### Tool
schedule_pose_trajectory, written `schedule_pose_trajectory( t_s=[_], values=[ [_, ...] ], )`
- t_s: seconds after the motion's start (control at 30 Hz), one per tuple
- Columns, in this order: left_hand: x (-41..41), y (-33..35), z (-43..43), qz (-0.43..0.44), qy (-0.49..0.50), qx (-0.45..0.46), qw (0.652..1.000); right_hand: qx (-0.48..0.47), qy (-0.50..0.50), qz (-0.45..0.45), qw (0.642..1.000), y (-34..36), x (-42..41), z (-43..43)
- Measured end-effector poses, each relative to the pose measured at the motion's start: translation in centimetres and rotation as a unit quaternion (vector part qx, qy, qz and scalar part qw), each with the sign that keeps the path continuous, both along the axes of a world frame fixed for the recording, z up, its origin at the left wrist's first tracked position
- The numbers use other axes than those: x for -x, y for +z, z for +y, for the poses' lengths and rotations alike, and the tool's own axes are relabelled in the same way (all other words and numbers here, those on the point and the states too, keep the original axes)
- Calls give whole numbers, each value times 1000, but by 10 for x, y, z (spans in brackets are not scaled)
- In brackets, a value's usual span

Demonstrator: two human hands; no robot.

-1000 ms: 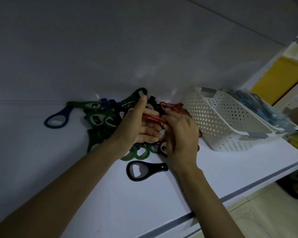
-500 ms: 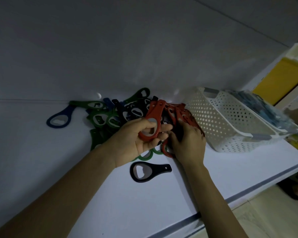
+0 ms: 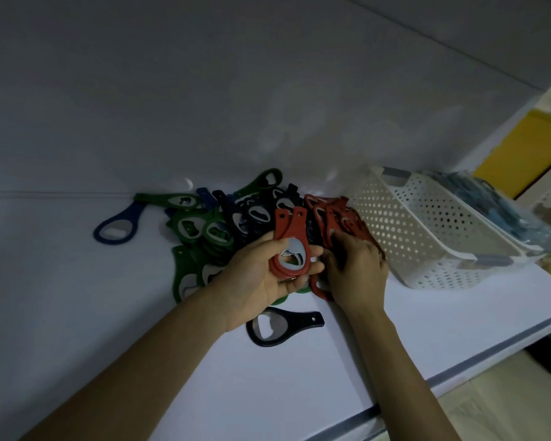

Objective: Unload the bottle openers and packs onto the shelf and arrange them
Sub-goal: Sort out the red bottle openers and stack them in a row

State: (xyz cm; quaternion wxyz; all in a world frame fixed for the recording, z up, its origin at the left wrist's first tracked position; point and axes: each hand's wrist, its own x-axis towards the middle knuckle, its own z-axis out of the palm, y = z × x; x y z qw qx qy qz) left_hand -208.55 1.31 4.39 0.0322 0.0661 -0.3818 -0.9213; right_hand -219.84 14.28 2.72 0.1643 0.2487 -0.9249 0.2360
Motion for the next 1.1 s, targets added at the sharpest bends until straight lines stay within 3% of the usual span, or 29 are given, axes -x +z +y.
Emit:
schedule_pose_trajectory(
  t_s=[0.13,0.3,0.37,0.43,0.5,0.57,0.67,0.73,0.83,0.93,1.0,1.1],
  values=[
    [-1,1,1,0,4,-5,1000,59,22,52,997,2,-5,0],
    [2,3,6,-41,21,5,999,230,71,83,967,11,-20,1],
    [3,4,7,-43,19,10,999,204,120,128,963,11,-30,1],
    [2,3,6,-27,11,3,1000,117,206,153,959,9,-37,-2],
    [2,2,4,-5,11,-6,1000,88,280,109,950,8,-37,-6],
    [3,0,2,14,30,-2,999,145,306,51,940,8,-38,-7],
    [6,1,4,17,58,57,997,255,252,6,933,10,-37,-3],
    [8,2,6,8,79,100,992,269,189,-29,944,15,-26,-2],
    [11,3,3,0,100,119,988,100,105,-32,989,21,3,-6],
    [12,3,-1,5,107,101,989,-68,24,-14,997,17,14,-13],
    [12,3,-3,5,105,77,991,-79,6,17,997,11,13,-16],
    [11,4,-4,0,109,39,993,11,24,61,998,7,10,-14]
  ],
)
